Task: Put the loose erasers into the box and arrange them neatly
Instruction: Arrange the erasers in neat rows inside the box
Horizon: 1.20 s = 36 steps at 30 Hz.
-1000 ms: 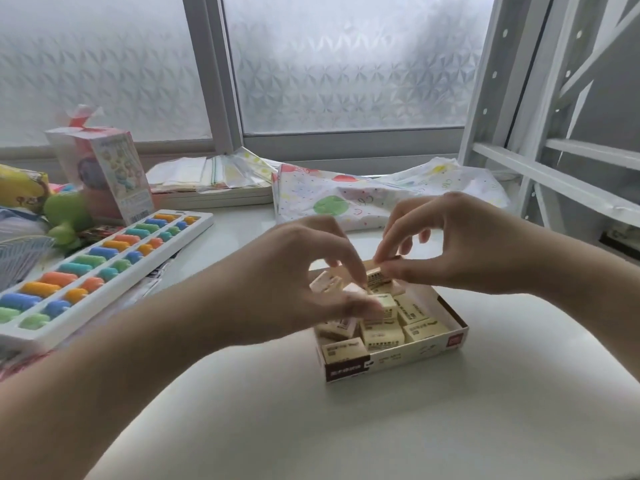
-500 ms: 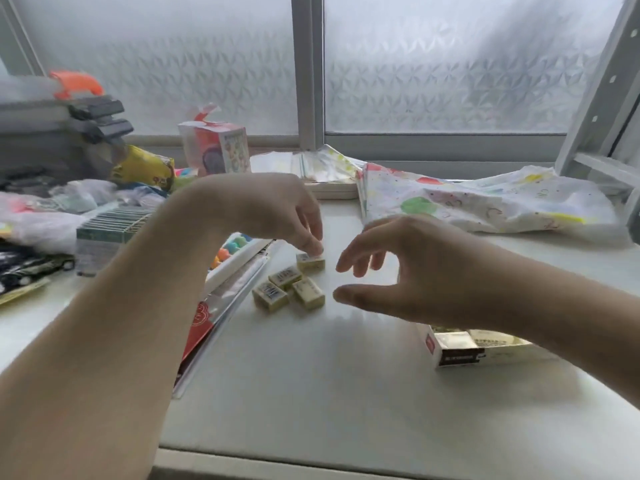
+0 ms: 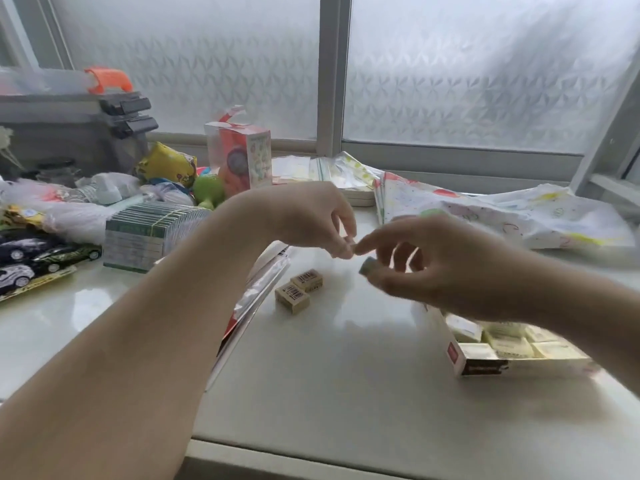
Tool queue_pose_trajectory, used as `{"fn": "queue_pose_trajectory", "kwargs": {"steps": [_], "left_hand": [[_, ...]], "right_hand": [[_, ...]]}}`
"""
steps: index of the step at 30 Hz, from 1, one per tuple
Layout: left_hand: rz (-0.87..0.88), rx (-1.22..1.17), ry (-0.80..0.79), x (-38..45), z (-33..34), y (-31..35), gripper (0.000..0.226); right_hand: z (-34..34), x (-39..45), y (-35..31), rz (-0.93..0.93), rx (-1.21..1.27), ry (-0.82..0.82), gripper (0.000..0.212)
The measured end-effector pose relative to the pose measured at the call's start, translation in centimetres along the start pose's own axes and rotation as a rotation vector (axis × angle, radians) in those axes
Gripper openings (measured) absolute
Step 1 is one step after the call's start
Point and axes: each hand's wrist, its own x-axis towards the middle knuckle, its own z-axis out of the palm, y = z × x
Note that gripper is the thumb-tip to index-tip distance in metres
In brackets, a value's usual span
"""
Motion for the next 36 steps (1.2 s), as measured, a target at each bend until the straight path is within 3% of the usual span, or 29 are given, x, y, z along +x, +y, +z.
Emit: {"fn": "queue_pose_trajectory", "kwargs": {"steps": [4, 7, 10, 15, 22, 31, 36], "left_hand": [[0.116, -0.240, 0.098, 0.3, 0.8, 2.1, 0.022], [0.187, -0.523, 0.069, 0.7, 2.1, 3.7, 0.022], [0.234, -0.767, 0.031, 0.8, 3.2, 4.7, 0.024], [0.183, -0.983, -0.005, 0.8, 4.5, 5.9, 0.034], [0.144, -0.849, 0.085, 0.7, 4.9, 6.1, 0.035], [0.114, -0.754, 0.063, -0.6, 4.6, 7.3, 0.040], [0.223, -0.639, 0.055, -1.2, 4.9, 8.2, 0.042]], "right_hand": [[-5.3, -3.1, 4.5, 0.050, 0.352, 0.062, 0.029], [-6.7, -4.9, 7.8, 0.054, 0.524, 0.130, 0.030], [-7.1, -5.7, 9.7, 0.027, 0.732, 0.070, 0.040], [-7.7, -6.2, 10.7, -0.006, 0.729, 0.029, 0.036], [-8.4, -6.8, 10.5, 0.030, 0.523, 0.078, 0.035], [-7.8, -6.7, 9.9, 0.070, 0.236, 0.107, 0.030], [-6.8, -6.4, 10.1, 0.060, 0.165, 0.082, 0.027]]}}
